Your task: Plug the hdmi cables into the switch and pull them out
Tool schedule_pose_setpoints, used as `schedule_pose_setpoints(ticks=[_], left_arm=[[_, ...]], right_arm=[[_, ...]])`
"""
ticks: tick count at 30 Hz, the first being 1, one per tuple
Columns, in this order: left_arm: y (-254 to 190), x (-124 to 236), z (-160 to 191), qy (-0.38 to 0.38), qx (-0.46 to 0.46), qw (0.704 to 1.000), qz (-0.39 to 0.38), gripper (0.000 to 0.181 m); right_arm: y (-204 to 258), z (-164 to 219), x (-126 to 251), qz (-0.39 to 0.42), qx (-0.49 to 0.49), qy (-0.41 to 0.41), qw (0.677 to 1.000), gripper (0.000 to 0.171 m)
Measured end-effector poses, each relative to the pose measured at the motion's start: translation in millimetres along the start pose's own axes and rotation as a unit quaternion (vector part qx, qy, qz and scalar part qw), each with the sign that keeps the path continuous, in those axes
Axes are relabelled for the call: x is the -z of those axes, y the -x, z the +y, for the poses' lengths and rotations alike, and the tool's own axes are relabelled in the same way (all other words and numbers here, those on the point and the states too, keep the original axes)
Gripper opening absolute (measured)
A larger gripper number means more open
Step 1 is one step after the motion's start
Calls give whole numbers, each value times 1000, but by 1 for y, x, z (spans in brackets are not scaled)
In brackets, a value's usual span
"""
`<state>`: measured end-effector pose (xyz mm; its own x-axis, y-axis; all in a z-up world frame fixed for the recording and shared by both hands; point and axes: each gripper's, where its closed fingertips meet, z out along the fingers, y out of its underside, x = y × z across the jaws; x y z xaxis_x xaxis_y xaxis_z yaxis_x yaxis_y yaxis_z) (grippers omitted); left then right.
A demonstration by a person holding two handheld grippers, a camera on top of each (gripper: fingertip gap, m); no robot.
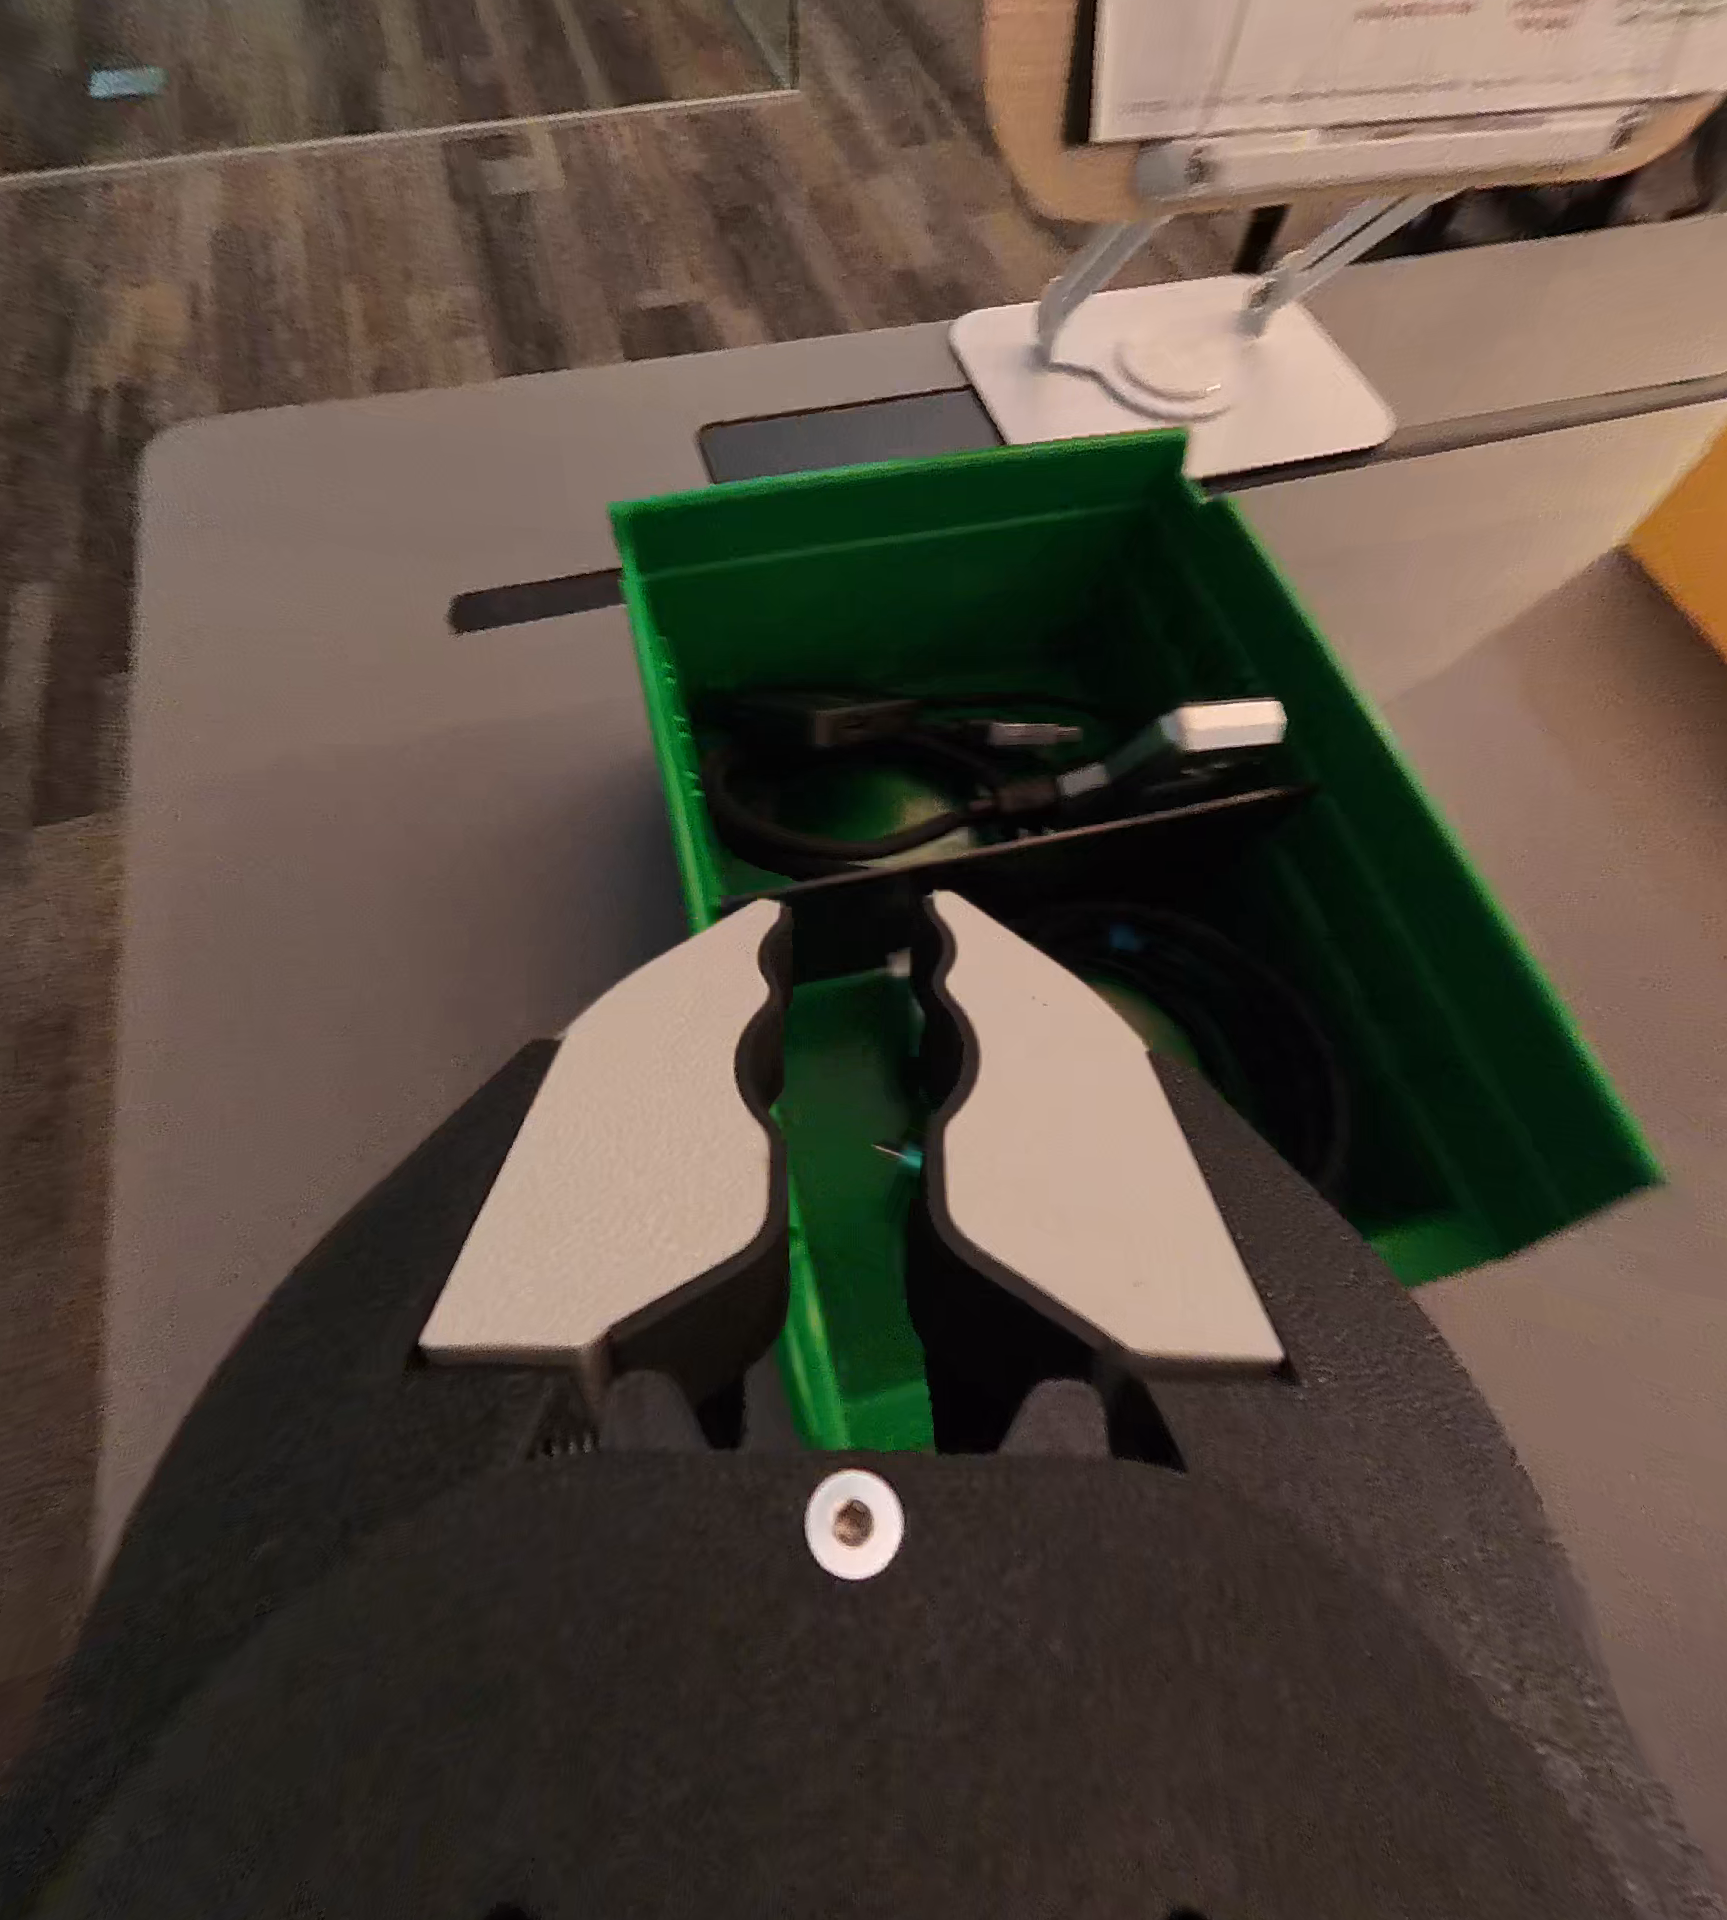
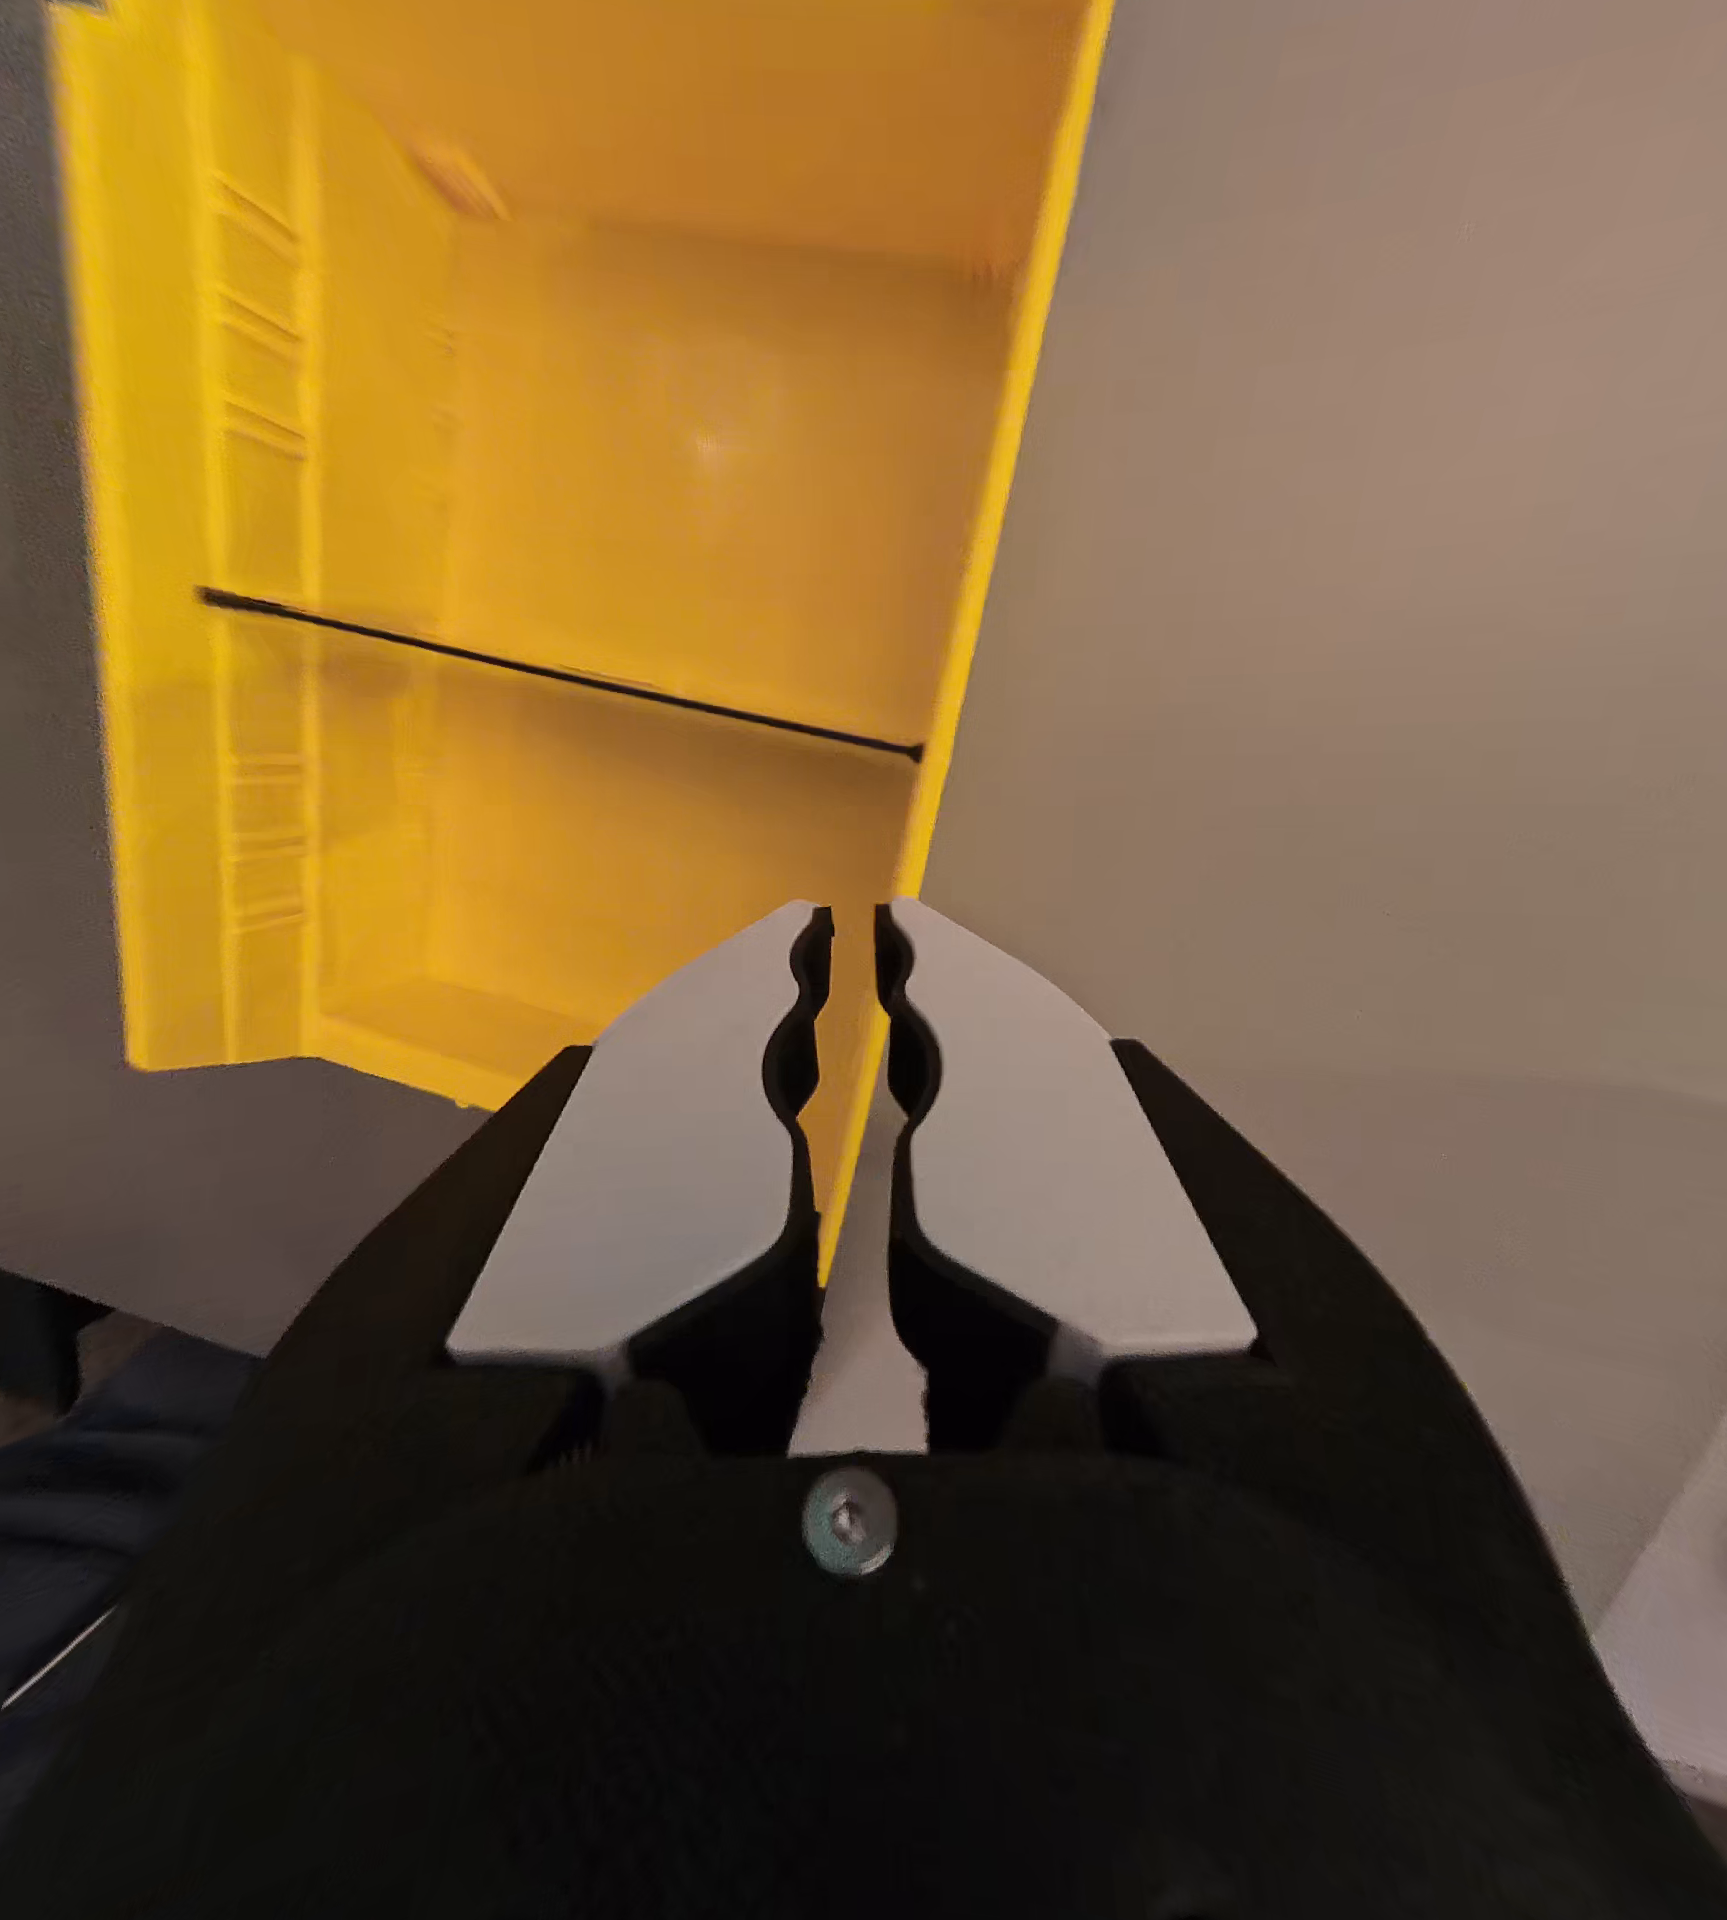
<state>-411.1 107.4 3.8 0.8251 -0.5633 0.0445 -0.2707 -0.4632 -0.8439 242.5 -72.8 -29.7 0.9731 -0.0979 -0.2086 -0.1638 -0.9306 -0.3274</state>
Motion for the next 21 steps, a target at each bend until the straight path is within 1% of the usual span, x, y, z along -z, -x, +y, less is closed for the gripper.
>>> schedule_pose_setpoints(ticks=[3, 5, 8, 9, 10, 12, 13, 14, 15, 16, 17, 18, 20, 21], left_arm=[[-23, 13, 7, -27, -3, 999, 30, 21], [-36, 17, 16, -27, -20, 999, 39, 22], [-49, 15, 48, 34, -23, 998, 42, 24], [-54, 13, 59, 50, -16, 998, 44, 27], [-58, 13, 66, 58, -10, 997, 46, 27], [-64, 13, 74, 51, -2, 998, 46, 27], [-65, 13, 77, 50, 0, 998, 43, 27], [-65, 13, 80, 56, 0, 998, 40, 28], [-65, 12, 86, 69, 0, 997, 39, 28], [-65, 11, 93, 89, 1, 995, 38, 28], [-65, 9, 100, 106, 4, 994, 39, 28], [-67, 8, 105, 115, 10, 992, 41, 27], [-73, 5, 112, 128, 30, 990, 57, 29], [-75, 3, 115, 134, 42, 988, 64, 33]], right_arm=[[12, -15, 32, 17, 29, -81, 996, 9], [22, -30, 56, 31, 53, -149, 987, 10], [48, -60, 96, 24, 102, -280, 954, 10], [55, -73, 113, 28, 117, -340, 933, 10], [59, -86, 132, 40, 126, -407, 904, 13], [69, -97, 162, 63, 155, -516, 840, 26], [77, -97, 171, 73, 184, -559, 805, 31], [86, -94, 179, 85, 222, -602, 763, 35], [98, -91, 188, 98, 261, -640, 716, 35], [106, -88, 196, 111, 277, -667, 683, 37], [111, -87, 200, 114, 275, -681, 669, 41], [118, -86, 201, 103, 277, -688, 663, 45], [136, -86, 197, 54, 287, -688, 664, 54], [142, -87, 193, 31, 286, -685, 669, 59]])
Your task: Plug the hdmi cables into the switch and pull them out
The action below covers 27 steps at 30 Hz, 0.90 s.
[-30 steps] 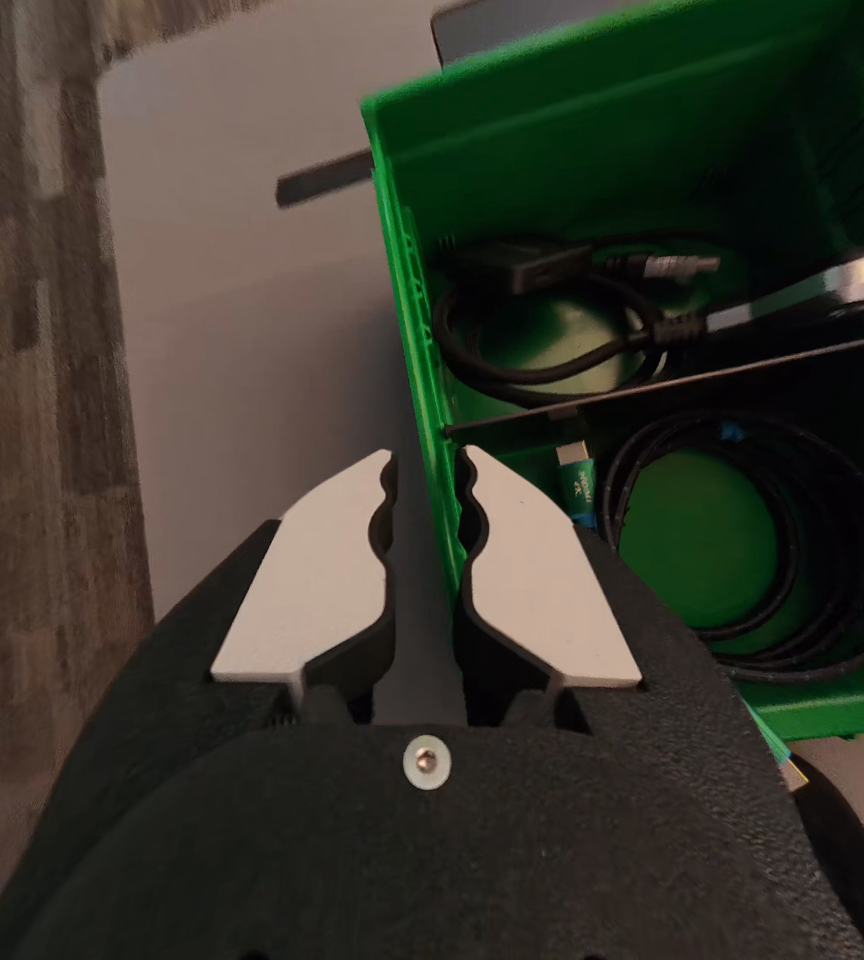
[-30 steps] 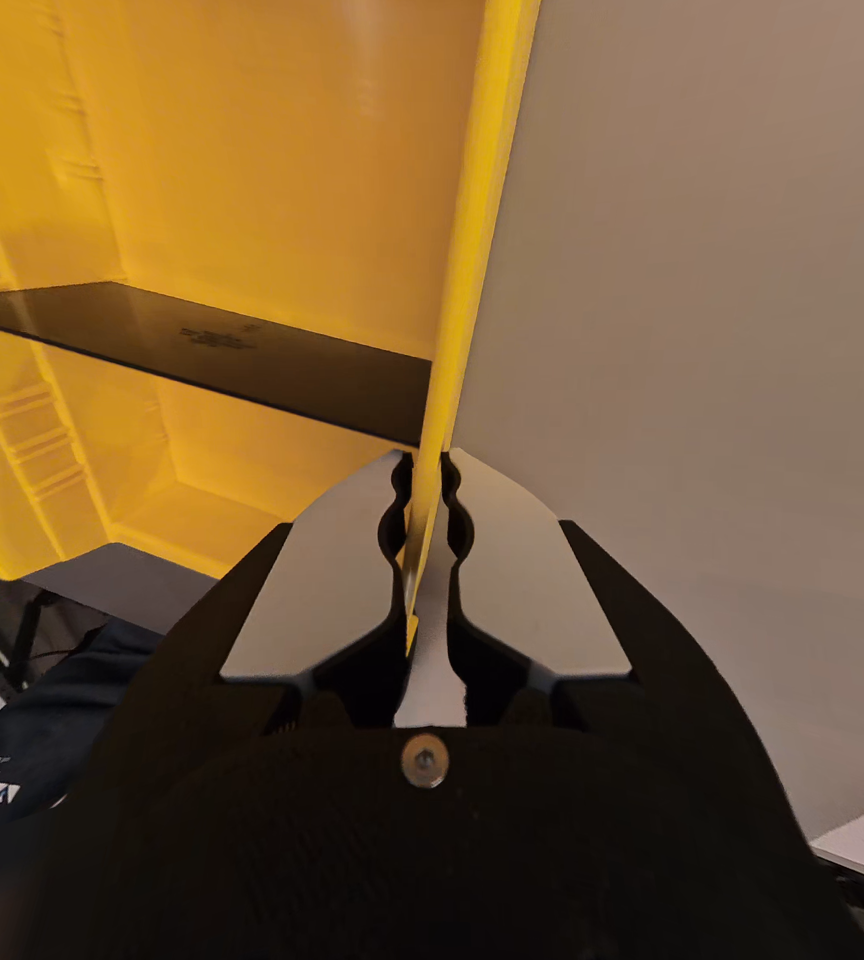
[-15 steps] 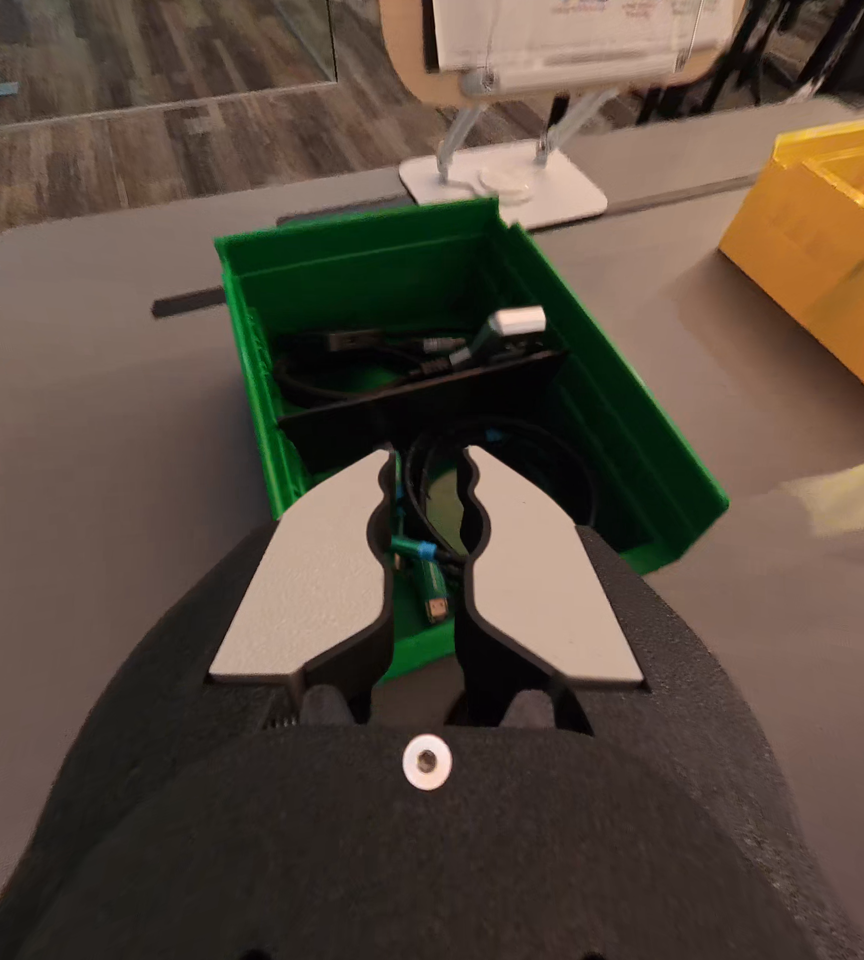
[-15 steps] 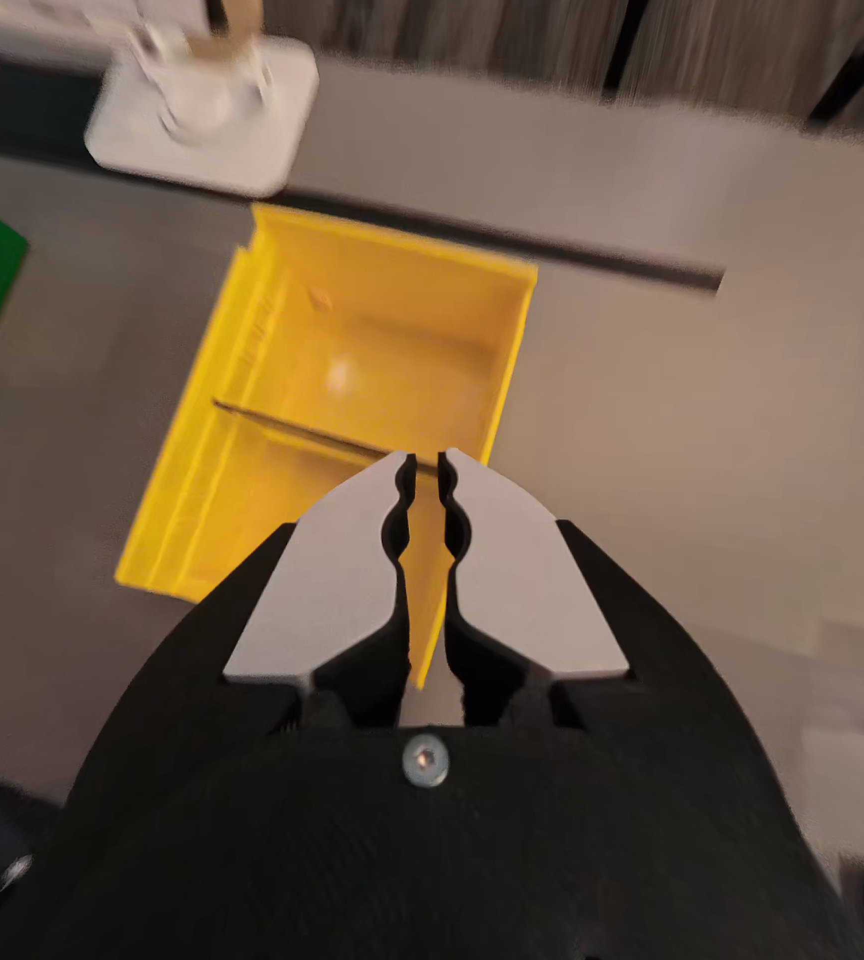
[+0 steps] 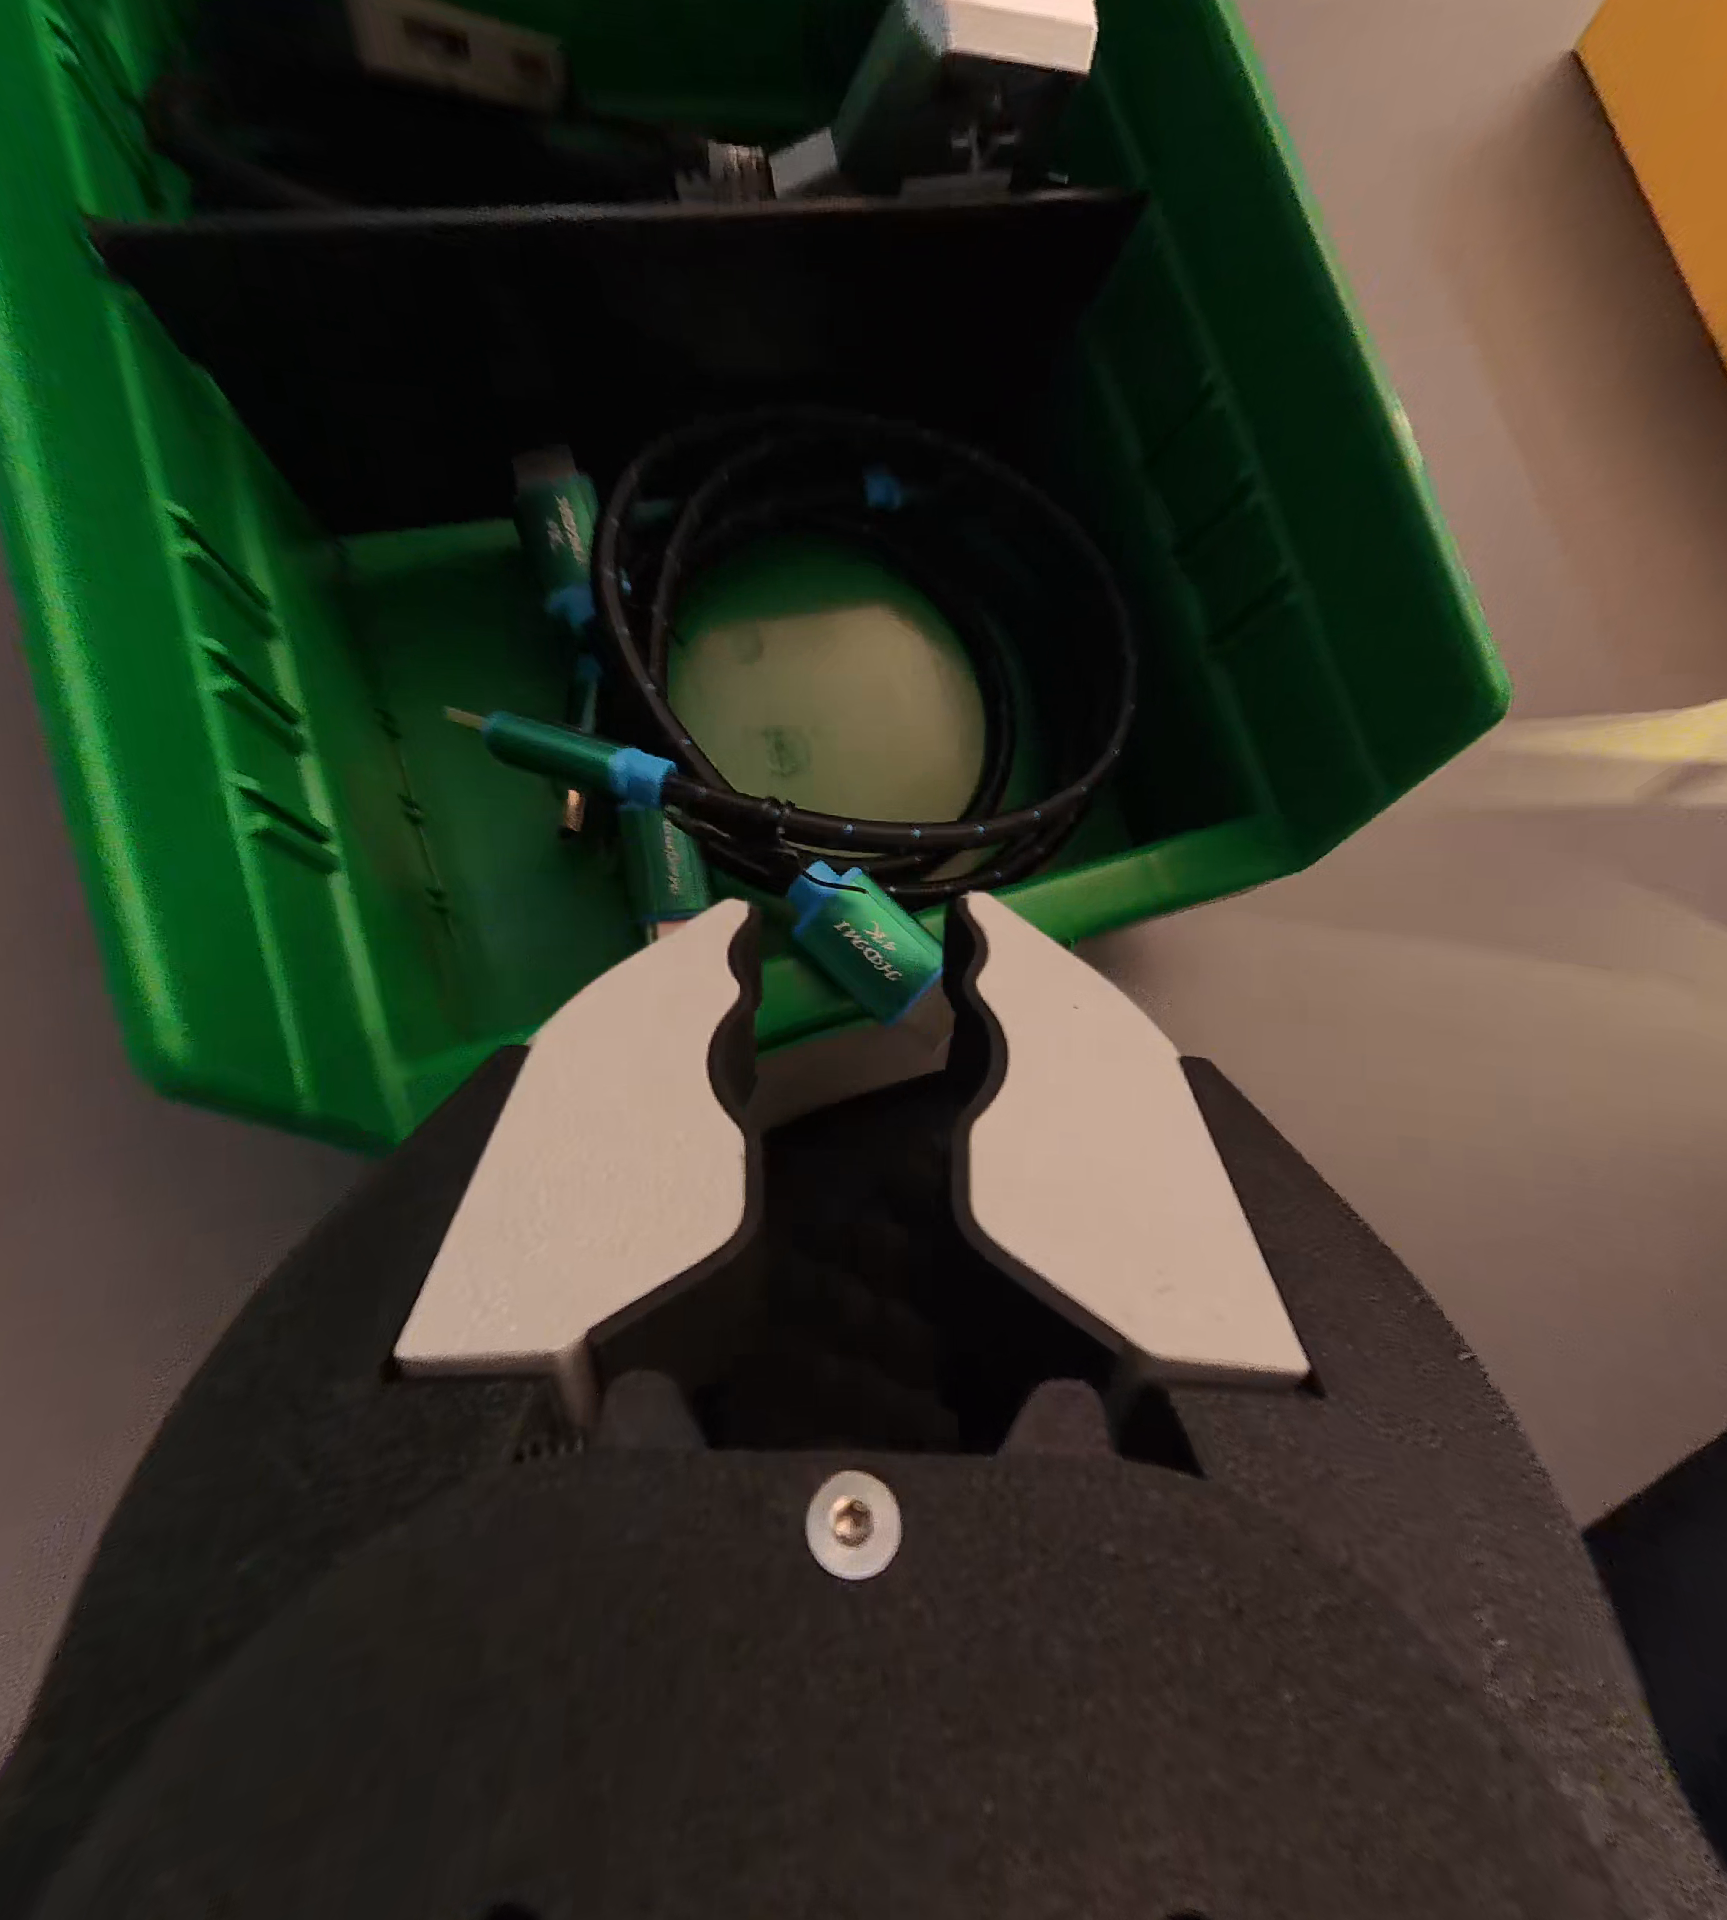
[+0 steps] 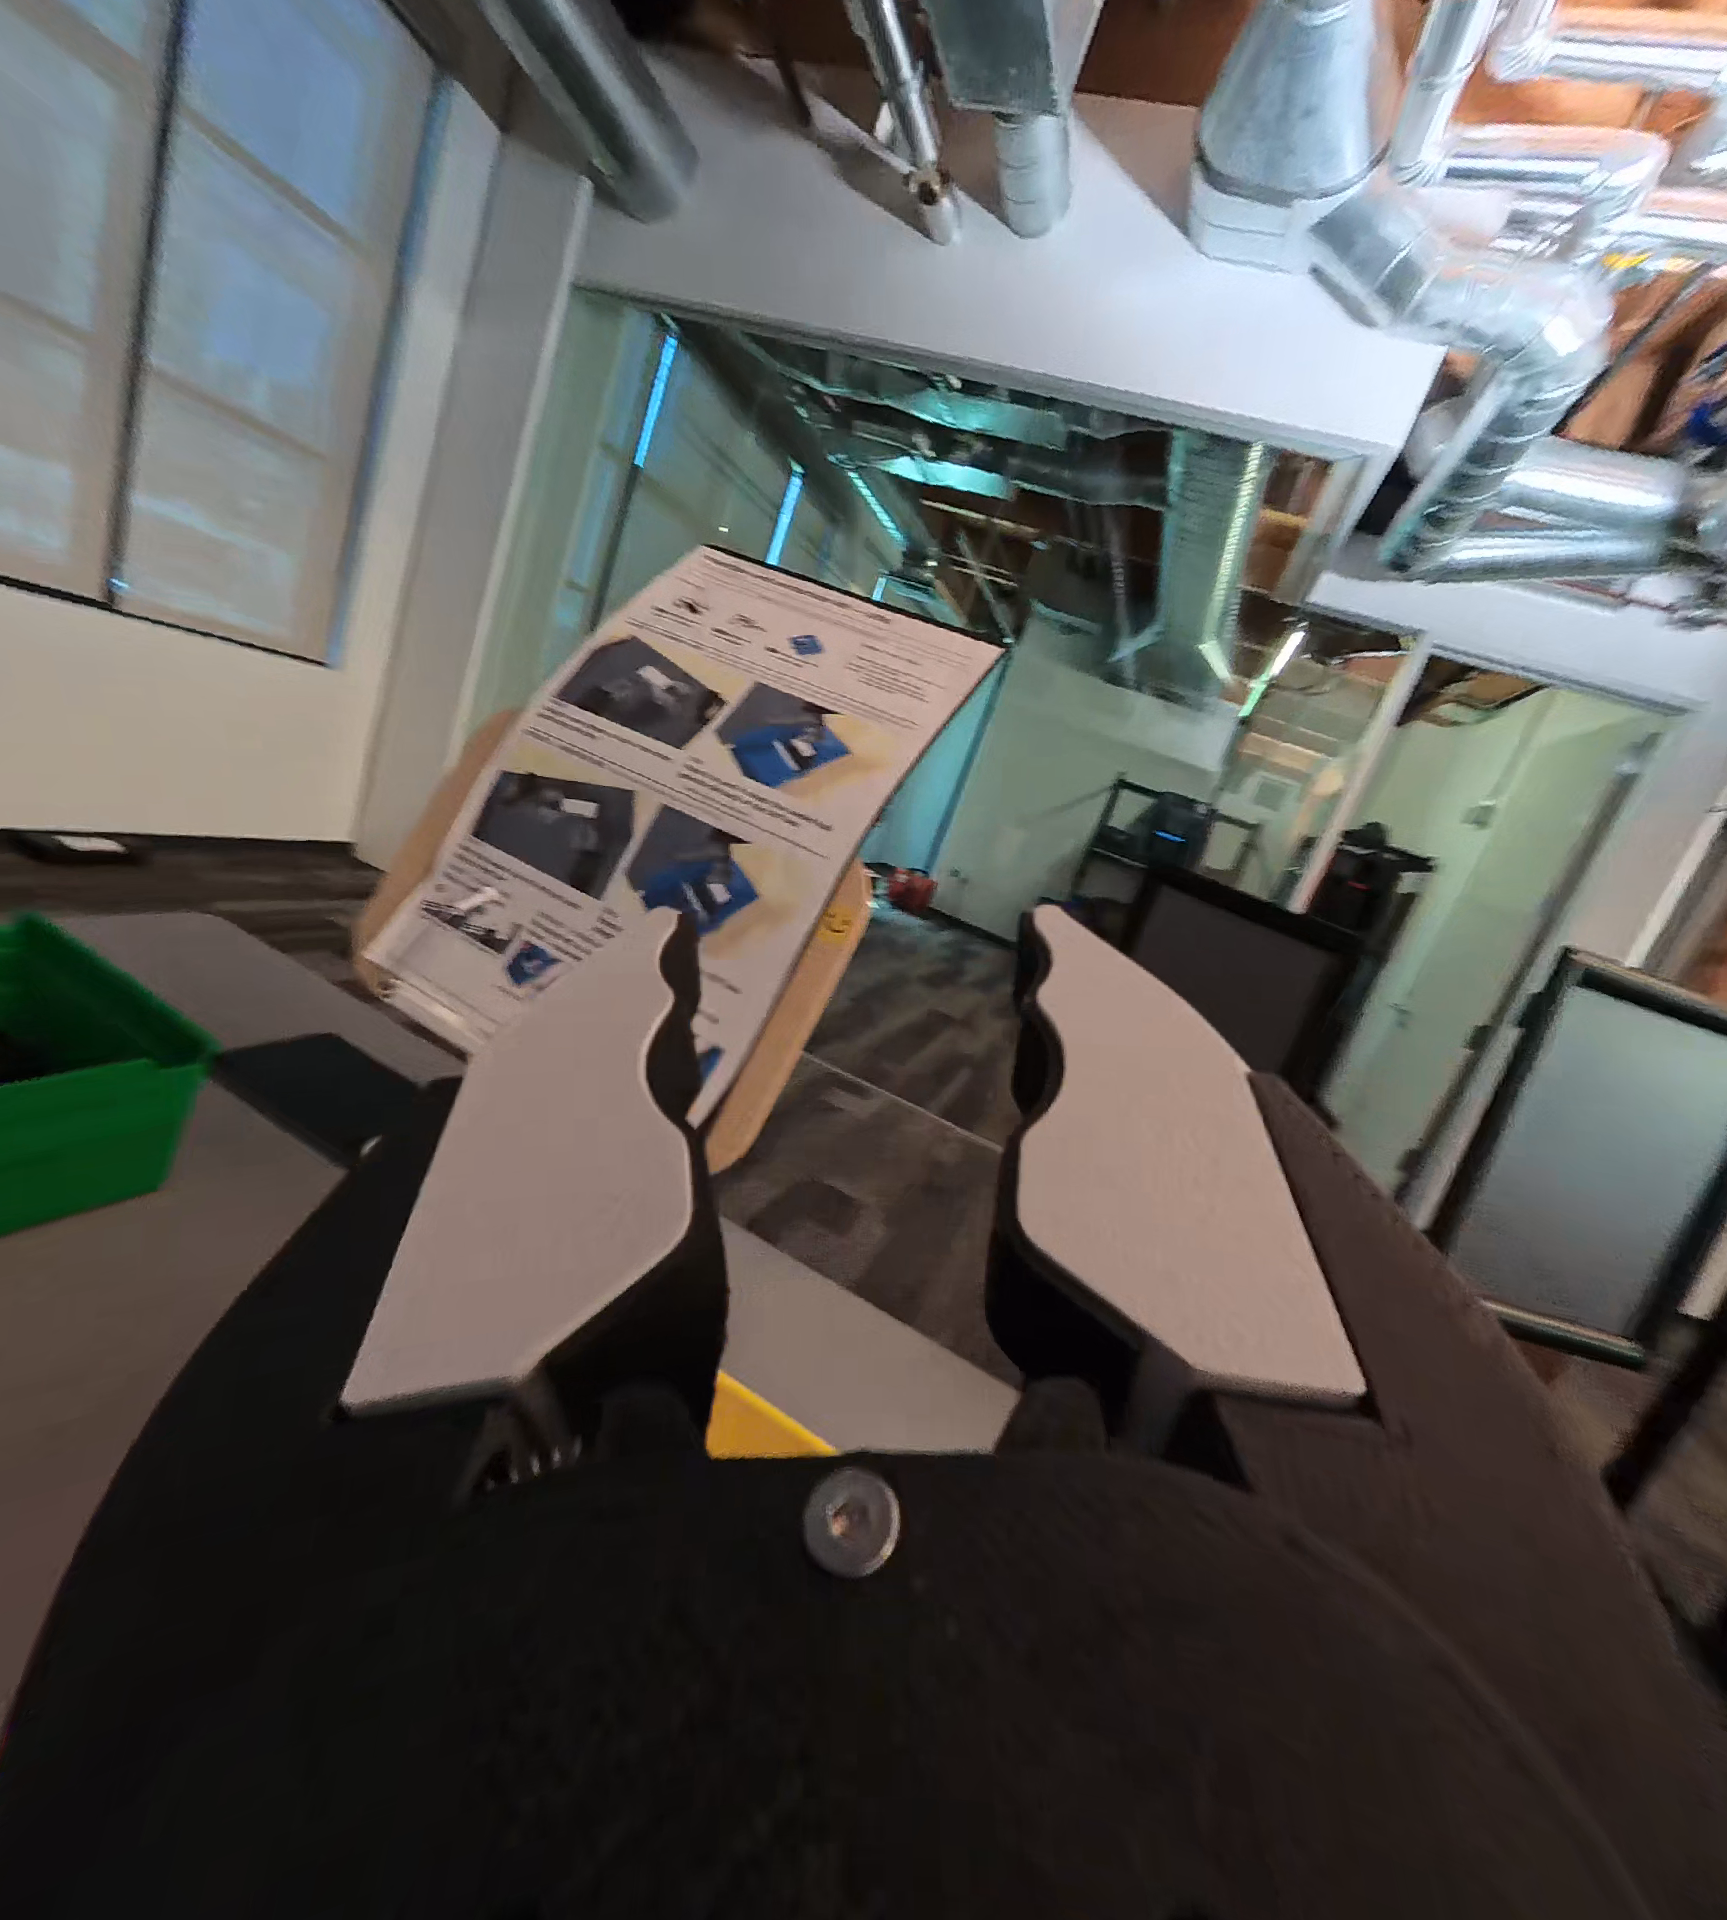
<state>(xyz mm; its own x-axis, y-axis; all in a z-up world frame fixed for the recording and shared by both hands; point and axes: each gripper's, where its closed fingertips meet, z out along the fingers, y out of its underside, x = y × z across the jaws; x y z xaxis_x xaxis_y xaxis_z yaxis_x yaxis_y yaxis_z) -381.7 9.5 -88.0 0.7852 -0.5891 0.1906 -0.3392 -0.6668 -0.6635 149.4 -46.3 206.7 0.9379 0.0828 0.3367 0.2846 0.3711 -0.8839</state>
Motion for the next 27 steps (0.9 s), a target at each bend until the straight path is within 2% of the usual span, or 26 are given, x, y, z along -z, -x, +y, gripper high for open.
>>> schedule_pose_setpoints(ticks=[3, 7, 10, 14, 19, 23, 27], left_arm=[[1, -5, -4, -1, 34, 999, 17, 36], [8, -4, -15, 9, 74, 997, 4, 36], [10, -11, -17, 42, 85, 995, -16, 38], [25, -23, -15, 92, 67, 990, -89, 35], [31, -28, -10, 156, 65, 977, -128, 32], [34, -25, -9, 191, 72, 969, -141, 33], [36, -34, -7, 217, 96, 964, -122, 33]], right_arm=[[9, 1, -7, -13, -9, -6, 1000, 67], [10, -11, -6, 32, 72, -43, 996, 64], [26, -20, -6, 19, 104, -67, 992, 63], [42, -10, -16, 1, 125, -42, 991, 63], [56, -4, -24, -13, 156, -25, 987, 60], [64, 3, -28, -19, 190, -8, 982, 56], [72, 12, -32, -31, 217, 13, 976, 56]])
